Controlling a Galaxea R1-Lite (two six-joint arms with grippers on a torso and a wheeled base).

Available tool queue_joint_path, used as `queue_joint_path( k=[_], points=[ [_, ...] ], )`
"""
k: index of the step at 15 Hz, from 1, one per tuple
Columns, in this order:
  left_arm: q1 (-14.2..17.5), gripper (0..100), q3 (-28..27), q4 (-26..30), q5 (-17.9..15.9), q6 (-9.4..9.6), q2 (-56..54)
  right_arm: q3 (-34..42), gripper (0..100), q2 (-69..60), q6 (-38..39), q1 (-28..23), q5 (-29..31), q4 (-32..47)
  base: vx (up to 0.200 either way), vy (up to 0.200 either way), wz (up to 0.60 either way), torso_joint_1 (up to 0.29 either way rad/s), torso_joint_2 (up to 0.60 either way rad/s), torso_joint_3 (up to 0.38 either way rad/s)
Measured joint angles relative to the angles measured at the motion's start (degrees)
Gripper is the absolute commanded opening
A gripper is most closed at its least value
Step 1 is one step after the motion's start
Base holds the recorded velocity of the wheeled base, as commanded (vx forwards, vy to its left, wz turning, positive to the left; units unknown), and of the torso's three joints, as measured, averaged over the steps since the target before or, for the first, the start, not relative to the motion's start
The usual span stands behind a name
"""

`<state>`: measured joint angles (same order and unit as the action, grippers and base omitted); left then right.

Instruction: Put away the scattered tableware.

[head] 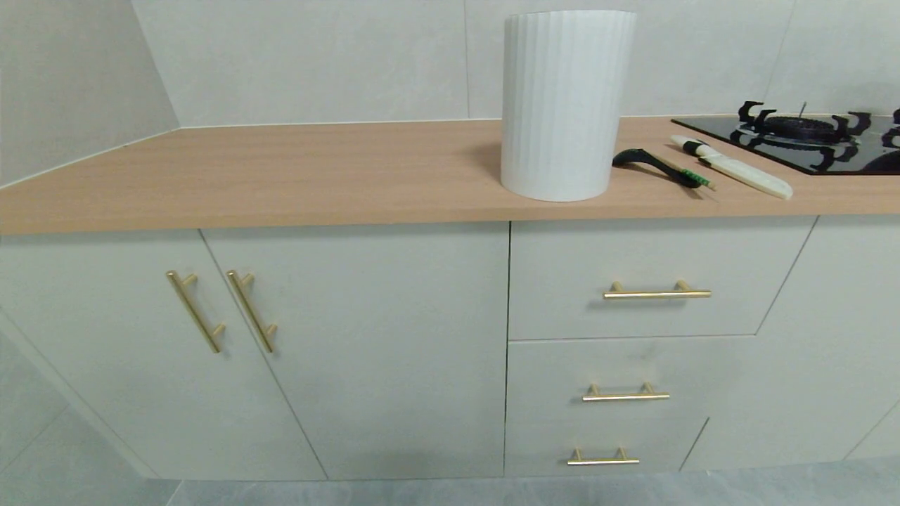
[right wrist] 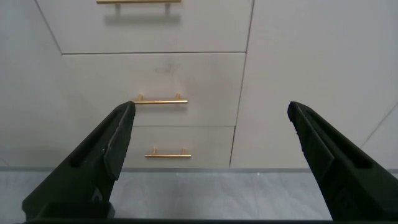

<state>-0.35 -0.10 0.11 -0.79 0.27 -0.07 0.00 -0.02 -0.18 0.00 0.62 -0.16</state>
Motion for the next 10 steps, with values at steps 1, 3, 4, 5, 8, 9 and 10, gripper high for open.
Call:
queue_joint_path(
  k=[1, 3, 4, 5, 8, 9, 10],
  points=[
    [0.0, 100, 0.0, 0.0, 0.0, 0.0, 0.0, 0.0, 100, 0.0, 0.0, 0.0, 0.0, 0.0, 0.0, 0.0, 0.0, 0.0, 0.0, 0.0],
    [0.0, 100, 0.0, 0.0, 0.0, 0.0, 0.0, 0.0, 100, 0.0, 0.0, 0.0, 0.0, 0.0, 0.0, 0.0, 0.0, 0.0, 0.0, 0.0],
    [0.0, 100, 0.0, 0.0, 0.0, 0.02, 0.0, 0.0, 100, 0.0, 0.0, 0.0, 0.0, 0.0, 0.0, 0.0, 0.0, 0.0, 0.0, 0.0],
    [0.0, 100, 0.0, 0.0, 0.0, 0.02, 0.0, 0.0, 100, 0.0, 0.0, 0.0, 0.0, 0.0, 0.0, 0.0, 0.0, 0.0, 0.0, 0.0],
    [0.0, 100, 0.0, 0.0, 0.0, 0.06, 0.0, 0.0, 100, 0.0, -0.1, 0.0, -0.1, 0.0, 0.0, 0.0, 0.0, 0.0, 0.0, 0.0],
    [0.0, 100, 0.0, 0.0, 0.0, 0.06, 0.0, 0.0, 100, 0.0, -0.1, 0.0, -0.1, 0.0, 0.0, 0.0, 0.0, 0.0, 0.0, 0.0],
    [0.0, 100, 0.0, 0.0, 0.0, 0.02, 0.0, 0.0, 100, 0.0, -0.2, 0.0, -0.2, 0.0, 0.0, 0.0, 0.0, 0.0, 0.0, 0.0]
  ],
)
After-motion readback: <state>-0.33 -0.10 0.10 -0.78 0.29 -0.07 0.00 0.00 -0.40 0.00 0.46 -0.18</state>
